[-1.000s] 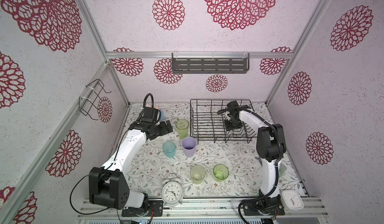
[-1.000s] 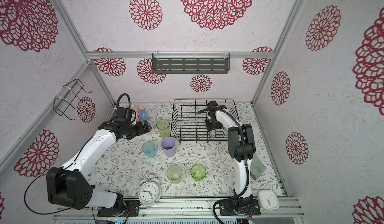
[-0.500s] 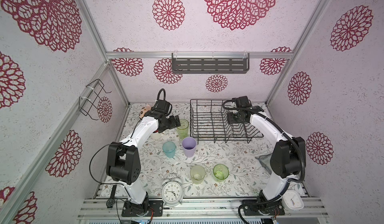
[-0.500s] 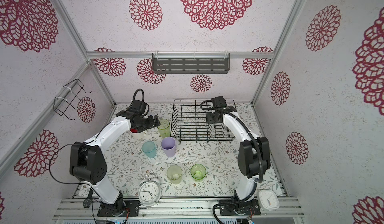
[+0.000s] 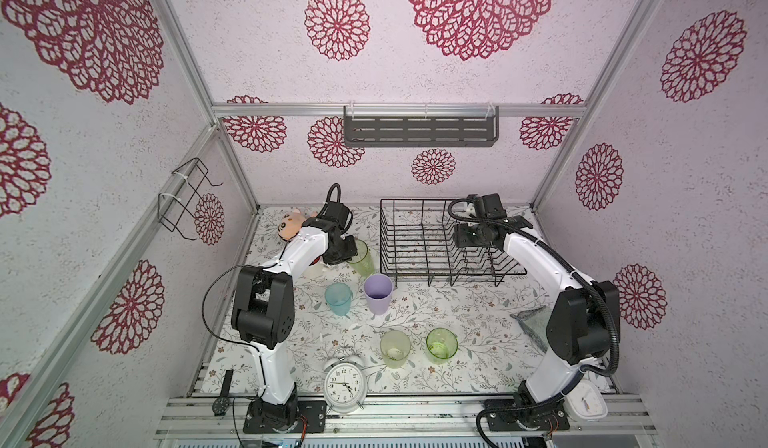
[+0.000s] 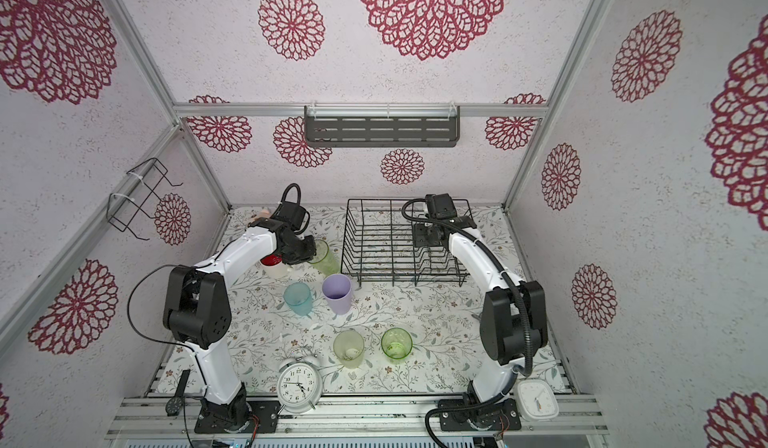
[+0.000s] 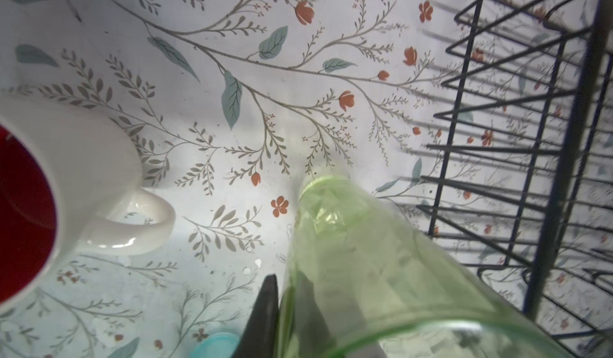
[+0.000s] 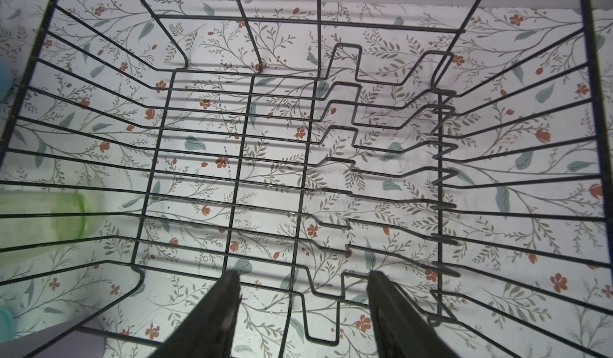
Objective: Load the cups into the dish rack
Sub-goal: 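Grasp the tall green cup with the left gripper and lift it toward the rack, then pass the tall green cup from the left gripper to the right gripper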
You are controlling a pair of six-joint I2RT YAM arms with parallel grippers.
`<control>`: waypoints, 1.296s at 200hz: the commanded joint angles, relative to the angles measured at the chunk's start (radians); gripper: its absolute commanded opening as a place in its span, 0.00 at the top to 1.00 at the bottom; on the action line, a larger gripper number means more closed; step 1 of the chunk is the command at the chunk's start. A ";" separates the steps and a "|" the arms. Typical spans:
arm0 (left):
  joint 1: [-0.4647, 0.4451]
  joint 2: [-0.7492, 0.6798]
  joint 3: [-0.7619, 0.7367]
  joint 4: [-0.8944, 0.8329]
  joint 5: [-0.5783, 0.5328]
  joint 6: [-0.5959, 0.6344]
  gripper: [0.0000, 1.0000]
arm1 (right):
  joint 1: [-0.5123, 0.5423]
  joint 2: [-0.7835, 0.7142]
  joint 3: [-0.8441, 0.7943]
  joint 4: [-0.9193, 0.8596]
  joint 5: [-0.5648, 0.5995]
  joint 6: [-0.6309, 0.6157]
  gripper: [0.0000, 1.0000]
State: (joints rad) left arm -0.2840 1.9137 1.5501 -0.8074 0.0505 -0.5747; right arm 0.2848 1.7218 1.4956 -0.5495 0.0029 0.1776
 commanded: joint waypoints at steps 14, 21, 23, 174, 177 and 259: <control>-0.004 -0.091 0.043 -0.063 -0.024 0.021 1.00 | 0.005 -0.101 0.009 0.045 -0.118 0.040 0.35; -0.004 -0.117 0.045 -0.081 -0.026 0.020 1.00 | 0.006 -0.115 -0.005 0.073 -0.169 0.049 0.34; -0.004 -0.126 0.046 -0.086 -0.027 0.021 1.00 | 0.005 -0.119 -0.011 0.086 -0.188 0.052 0.34; 0.038 -0.499 -0.234 0.545 0.772 -0.310 0.99 | 0.123 0.002 -0.440 2.064 -0.887 1.485 0.01; 0.037 -0.499 -0.236 0.549 0.773 -0.313 0.99 | 0.124 0.016 -0.436 2.094 -0.881 1.512 0.01; 0.037 -0.508 -0.264 0.569 0.773 -0.337 0.97 | 0.197 0.150 -0.374 2.178 -0.871 1.597 0.01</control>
State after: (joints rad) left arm -0.2436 1.4220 1.2816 -0.3107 0.7929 -0.8928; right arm 0.4522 1.8870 1.0775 1.5101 -0.8509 1.7638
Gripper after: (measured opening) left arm 0.085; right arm 0.989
